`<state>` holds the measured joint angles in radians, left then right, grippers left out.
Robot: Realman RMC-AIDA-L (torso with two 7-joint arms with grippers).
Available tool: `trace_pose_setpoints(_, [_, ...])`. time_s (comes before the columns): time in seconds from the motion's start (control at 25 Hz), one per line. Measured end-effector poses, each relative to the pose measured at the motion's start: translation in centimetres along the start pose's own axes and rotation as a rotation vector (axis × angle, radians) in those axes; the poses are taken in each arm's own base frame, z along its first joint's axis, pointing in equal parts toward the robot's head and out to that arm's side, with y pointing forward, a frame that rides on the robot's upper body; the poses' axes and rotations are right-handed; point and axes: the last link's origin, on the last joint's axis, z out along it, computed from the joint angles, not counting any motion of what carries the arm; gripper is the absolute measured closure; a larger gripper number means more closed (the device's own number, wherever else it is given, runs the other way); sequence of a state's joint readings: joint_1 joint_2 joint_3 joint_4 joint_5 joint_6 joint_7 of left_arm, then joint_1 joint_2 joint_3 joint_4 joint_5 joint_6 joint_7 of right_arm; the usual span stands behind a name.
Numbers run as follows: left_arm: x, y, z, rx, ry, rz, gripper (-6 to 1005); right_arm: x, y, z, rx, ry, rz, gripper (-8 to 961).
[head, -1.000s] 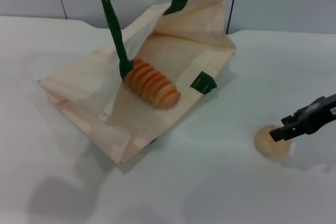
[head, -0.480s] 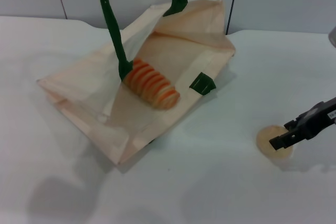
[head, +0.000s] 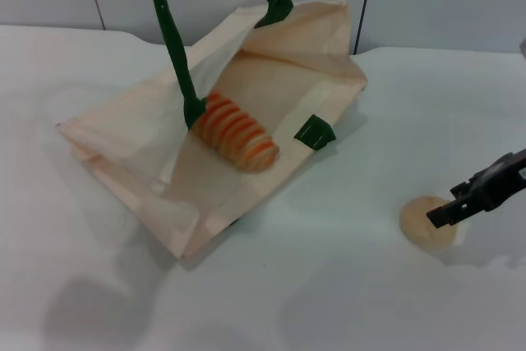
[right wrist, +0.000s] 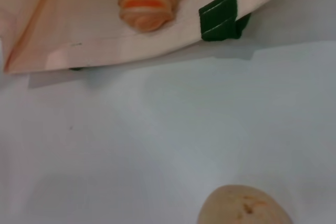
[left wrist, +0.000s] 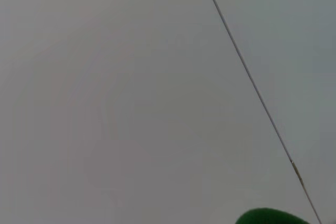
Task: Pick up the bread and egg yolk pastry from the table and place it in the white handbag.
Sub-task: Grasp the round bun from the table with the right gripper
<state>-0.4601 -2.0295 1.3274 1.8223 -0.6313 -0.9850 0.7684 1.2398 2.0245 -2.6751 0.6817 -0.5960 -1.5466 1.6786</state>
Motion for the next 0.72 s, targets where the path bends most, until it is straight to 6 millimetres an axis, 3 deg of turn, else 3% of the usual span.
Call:
trace_pose_setpoints(0.32, [0.1, -0.1, 0.0, 0.002, 0.002, -0.001, 874, -0.2, -0.1, -0.5, 0.013, -0.001, -0.001, 144])
trace_pose_setpoints(0.72, [0.2, -0.1, 0.0, 0.001, 0.004, -0.002, 872, -0.4, 0.4, 0.6, -0.020, 0.004, -0.010, 145])
